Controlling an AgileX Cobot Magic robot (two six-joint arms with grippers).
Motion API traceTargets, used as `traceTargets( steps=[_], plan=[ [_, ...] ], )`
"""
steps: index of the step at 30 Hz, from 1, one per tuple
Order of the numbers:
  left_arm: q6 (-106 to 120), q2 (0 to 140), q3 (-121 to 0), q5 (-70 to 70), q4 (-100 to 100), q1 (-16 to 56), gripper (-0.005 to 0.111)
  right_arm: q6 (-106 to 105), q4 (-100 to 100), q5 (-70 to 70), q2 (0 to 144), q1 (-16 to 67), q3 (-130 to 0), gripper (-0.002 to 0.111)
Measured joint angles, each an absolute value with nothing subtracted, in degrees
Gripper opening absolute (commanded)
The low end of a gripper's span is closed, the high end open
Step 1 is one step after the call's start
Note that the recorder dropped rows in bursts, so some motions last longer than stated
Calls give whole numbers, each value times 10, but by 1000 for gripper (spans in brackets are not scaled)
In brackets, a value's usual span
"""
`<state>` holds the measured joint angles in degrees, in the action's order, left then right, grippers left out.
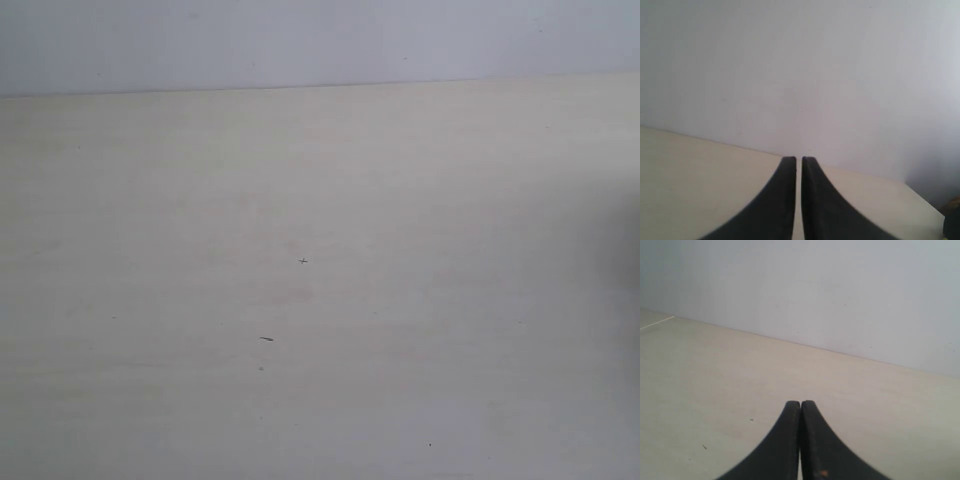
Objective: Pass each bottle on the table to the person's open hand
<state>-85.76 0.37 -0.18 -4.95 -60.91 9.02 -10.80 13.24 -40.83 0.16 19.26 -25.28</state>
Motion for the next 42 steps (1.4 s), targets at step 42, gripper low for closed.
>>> traceTargets(
  steps=[42],
  plan=[
    [-103, 4, 0, 78, -53, 79, 6, -108, 132, -408, 2, 193, -253, 0]
  ],
)
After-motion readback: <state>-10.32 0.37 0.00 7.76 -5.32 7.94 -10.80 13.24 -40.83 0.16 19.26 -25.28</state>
